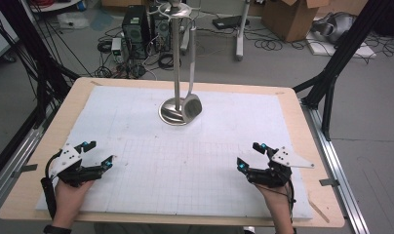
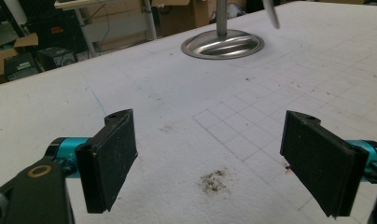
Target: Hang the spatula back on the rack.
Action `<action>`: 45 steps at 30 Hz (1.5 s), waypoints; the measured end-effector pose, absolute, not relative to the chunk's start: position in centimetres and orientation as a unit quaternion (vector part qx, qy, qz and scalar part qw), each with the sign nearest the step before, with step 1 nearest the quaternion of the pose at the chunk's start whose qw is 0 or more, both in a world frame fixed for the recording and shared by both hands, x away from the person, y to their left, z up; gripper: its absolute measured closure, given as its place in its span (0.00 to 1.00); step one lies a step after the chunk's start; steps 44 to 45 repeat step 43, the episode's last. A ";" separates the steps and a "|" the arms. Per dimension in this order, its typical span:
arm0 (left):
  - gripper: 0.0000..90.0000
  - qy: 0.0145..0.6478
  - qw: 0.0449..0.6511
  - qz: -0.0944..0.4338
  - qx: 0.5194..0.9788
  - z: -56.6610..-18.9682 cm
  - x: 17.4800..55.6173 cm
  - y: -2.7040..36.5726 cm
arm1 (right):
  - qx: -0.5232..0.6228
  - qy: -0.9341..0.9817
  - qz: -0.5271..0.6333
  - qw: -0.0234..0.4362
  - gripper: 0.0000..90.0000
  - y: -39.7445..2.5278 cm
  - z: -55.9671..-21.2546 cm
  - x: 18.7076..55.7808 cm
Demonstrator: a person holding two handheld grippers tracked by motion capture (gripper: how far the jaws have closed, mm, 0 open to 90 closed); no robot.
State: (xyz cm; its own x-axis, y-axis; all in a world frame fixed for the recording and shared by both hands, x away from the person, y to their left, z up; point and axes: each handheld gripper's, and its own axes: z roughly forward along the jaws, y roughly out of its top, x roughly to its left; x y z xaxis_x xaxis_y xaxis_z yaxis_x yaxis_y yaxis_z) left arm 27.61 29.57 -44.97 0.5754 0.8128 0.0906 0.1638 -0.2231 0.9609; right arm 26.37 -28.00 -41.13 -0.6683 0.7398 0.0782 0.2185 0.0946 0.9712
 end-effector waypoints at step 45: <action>0.21 0.336 0.522 0.316 0.717 -45.0 27.5 29.6 | 0.385 0.684 0.574 0.232 0.20 -30.4 -44.9 25.7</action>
